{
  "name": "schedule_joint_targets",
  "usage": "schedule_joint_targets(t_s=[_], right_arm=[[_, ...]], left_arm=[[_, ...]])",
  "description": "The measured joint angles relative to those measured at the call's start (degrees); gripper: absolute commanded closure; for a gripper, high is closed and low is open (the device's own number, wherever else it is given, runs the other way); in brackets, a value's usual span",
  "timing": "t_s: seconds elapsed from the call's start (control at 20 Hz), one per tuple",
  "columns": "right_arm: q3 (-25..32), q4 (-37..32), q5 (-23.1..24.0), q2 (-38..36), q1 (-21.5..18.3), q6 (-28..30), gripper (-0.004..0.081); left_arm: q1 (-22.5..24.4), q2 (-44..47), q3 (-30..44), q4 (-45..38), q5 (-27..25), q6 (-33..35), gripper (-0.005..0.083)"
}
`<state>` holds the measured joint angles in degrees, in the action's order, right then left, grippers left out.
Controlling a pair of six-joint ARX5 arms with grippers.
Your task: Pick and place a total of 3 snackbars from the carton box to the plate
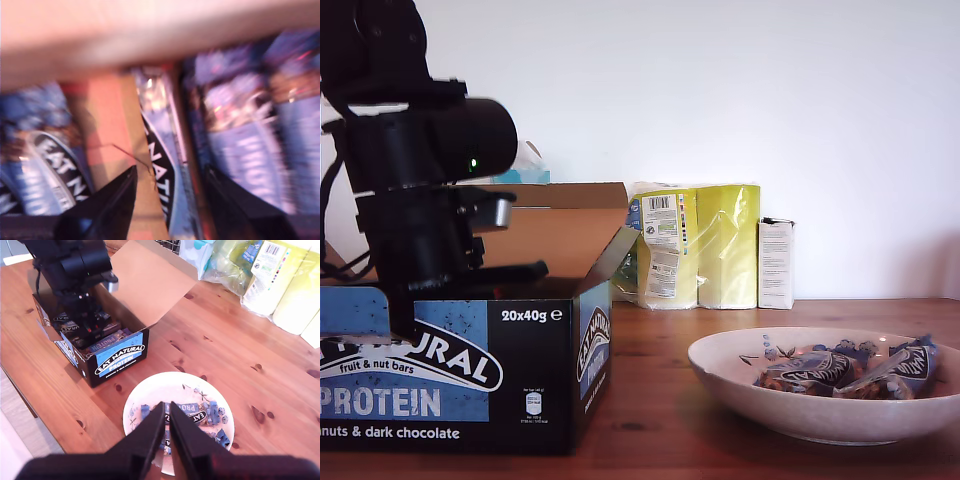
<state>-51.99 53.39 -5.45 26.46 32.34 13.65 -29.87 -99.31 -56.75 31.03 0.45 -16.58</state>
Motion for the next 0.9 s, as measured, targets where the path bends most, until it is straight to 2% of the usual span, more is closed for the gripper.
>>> schedule_joint_targets(t_s=[0.2, 0.5, 0.75, 0.9], right_arm=[[0.00, 0.00, 0.00, 0.00, 0.00, 0.37, 0.0783], [0.00, 0.02, 0.00, 0.00, 0.00, 0.68, 0.0783], [0.00, 0.02, 0.00, 0.00, 0.00, 1.03, 0.0783], [0.00, 0.02, 0.00, 0.00, 0.00, 1.05, 0.0783]], left_arm=[[0.00, 0.42, -0.02, -1.01, 0.00, 0.00, 0.0610], [0.00, 0.70, -0.04, -0.90, 0.04, 0.24, 0.0729], [0.00, 5.86, -0.04, 0.61, 0.02, 3.10, 0.0737], [0.00, 11.72, -0.37, 3.21, 0.04, 7.74, 0.0737]])
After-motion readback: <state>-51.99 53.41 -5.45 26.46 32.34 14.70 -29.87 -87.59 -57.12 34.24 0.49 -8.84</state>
